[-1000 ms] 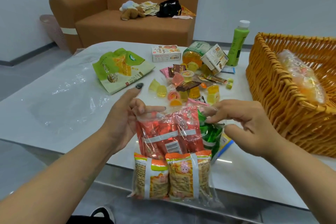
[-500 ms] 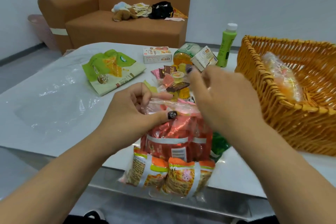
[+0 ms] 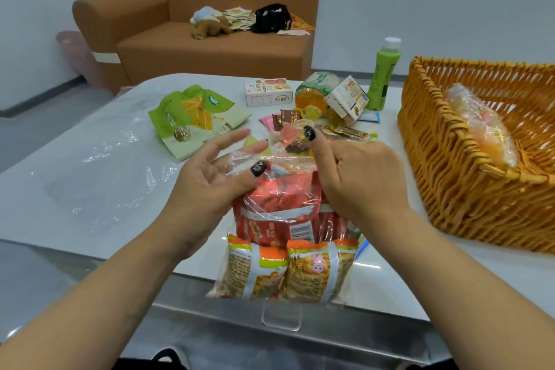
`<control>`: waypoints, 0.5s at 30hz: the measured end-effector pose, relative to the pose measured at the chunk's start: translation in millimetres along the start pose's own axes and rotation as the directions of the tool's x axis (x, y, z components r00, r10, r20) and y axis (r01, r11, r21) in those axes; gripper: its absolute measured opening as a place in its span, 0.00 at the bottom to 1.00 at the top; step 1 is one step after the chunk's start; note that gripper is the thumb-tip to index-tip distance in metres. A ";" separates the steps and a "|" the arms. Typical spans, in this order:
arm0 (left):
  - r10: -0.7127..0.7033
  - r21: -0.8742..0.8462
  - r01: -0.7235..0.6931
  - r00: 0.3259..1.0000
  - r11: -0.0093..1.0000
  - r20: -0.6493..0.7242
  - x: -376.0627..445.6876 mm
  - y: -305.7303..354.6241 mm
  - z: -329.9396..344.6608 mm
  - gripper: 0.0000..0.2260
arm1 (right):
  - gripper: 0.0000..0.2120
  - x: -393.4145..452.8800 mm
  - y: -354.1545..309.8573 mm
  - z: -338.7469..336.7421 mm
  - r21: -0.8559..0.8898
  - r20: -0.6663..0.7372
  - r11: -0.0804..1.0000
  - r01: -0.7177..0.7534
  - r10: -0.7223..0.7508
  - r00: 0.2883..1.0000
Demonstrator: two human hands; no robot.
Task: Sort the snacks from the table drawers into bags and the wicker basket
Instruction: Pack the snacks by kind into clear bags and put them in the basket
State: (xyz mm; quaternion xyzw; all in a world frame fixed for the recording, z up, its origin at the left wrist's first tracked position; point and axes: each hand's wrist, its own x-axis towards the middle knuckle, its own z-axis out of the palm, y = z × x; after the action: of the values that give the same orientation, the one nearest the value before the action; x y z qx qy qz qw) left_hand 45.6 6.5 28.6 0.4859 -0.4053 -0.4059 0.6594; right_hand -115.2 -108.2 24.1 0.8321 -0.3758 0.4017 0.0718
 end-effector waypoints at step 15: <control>-0.016 0.271 0.025 0.999 0.962 -0.034 -0.2 0.4 7.6 0.18 | 0.28 5.0 32.2 -6.7 0.327 -0.025 0.940 -0.097 0.111 0.994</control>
State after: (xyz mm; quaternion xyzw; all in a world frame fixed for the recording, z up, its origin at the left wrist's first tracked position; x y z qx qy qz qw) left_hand 38.5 4.4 30.5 0.5824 -0.4415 -0.3456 0.5886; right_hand -139.4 -130.9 26.3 0.8028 -0.3460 0.4791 -0.0798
